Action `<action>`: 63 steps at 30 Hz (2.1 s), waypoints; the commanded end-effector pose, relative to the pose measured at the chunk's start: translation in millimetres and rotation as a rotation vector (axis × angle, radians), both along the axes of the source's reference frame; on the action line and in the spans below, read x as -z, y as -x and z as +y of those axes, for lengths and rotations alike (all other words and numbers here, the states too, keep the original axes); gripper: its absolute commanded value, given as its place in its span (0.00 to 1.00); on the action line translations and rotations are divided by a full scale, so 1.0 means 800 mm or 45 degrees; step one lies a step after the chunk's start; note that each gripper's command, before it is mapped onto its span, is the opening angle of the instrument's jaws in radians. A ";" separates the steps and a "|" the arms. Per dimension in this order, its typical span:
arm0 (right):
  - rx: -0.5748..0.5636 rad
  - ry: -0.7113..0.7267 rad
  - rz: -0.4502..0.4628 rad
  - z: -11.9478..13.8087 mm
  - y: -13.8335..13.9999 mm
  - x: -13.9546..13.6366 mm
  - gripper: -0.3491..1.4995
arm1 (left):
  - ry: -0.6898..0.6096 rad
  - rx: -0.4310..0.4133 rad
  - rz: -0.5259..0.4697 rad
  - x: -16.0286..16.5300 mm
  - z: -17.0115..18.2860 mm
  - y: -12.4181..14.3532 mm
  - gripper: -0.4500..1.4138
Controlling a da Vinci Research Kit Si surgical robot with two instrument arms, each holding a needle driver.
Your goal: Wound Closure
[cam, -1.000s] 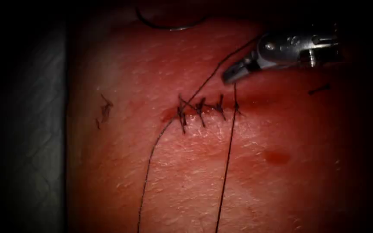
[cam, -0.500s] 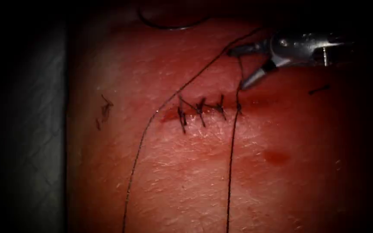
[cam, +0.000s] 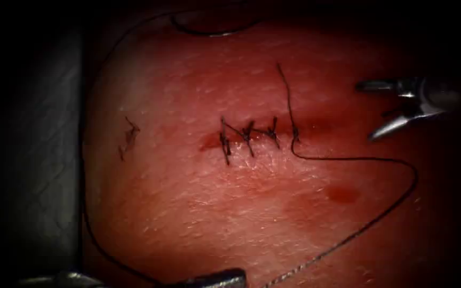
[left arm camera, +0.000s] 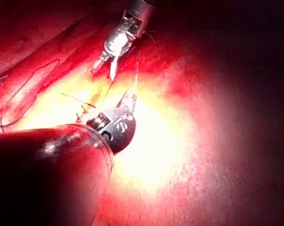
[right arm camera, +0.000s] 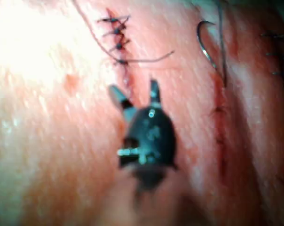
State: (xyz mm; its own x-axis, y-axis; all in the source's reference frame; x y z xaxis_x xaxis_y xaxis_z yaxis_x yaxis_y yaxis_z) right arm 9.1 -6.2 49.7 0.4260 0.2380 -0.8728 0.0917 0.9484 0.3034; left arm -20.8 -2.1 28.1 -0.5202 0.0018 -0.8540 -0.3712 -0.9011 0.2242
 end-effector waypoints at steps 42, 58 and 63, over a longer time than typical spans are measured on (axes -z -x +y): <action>-0.397 0.222 0.189 -0.0039 -0.0111 -0.0003 0.00 | 0.092 0.150 0.419 -0.0296 0.0157 -0.0012 0.00; -0.527 0.242 0.274 -0.0056 -0.0146 0.0027 0.00 | 0.181 0.011 0.706 -0.0342 0.0078 0.0050 0.00; -0.630 0.256 0.171 -0.0052 -0.0156 0.0028 0.00 | 0.183 0.006 0.736 -0.0305 0.0052 0.0053 0.00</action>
State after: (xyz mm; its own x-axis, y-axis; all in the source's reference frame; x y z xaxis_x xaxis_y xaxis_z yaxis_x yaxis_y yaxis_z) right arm 20.9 -9.5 47.1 0.1936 0.2087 -0.9586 -0.3674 0.9214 0.1264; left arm -24.5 1.9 51.3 -0.9020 -0.0934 -0.4214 -0.1518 -0.8453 0.5123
